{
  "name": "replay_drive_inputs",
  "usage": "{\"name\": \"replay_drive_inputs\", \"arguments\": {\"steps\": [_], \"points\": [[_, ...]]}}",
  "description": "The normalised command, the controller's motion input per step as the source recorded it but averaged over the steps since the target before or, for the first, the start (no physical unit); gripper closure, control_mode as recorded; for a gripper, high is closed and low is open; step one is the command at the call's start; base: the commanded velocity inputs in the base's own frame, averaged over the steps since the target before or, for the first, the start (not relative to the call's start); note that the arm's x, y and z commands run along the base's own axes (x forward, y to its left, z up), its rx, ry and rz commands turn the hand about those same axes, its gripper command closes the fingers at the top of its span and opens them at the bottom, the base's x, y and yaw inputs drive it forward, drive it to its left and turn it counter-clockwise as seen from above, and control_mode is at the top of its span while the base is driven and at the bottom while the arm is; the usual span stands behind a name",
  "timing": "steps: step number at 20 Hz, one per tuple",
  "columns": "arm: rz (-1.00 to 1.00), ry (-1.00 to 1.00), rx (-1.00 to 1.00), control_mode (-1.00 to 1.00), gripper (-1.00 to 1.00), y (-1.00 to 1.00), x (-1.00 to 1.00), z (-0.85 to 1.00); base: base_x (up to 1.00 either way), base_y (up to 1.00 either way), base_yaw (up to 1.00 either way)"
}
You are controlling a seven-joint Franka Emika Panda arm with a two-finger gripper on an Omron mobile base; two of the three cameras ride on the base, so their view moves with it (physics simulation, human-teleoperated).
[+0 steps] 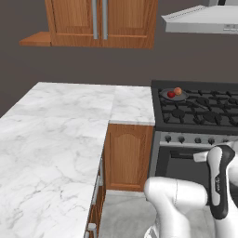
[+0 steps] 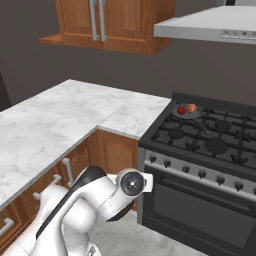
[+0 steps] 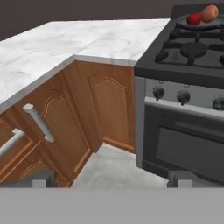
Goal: Place the pan on the rear left burner on the stove. Then place the tomato and the onion in the pan and turn on the rear left burner.
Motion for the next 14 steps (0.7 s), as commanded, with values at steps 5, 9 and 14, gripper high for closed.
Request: {"name": "replay_drive_inputs", "arguments": {"steps": [5, 9, 14], "points": [[0.0, -0.23, 0.0, -1.0, -1.0, -0.11, 0.4, -0.27, 0.0, 0.0, 0.0], [0.0, -0.32, 0.02, -1.0, -1.0, -0.36, 0.13, -0.11, 0.0, 0.0, 0.0], [0.0, -0.21, 0.0, -1.0, -1.0, -0.49, 0.0, -0.09, 0.0, 0.0, 0.0]]}}
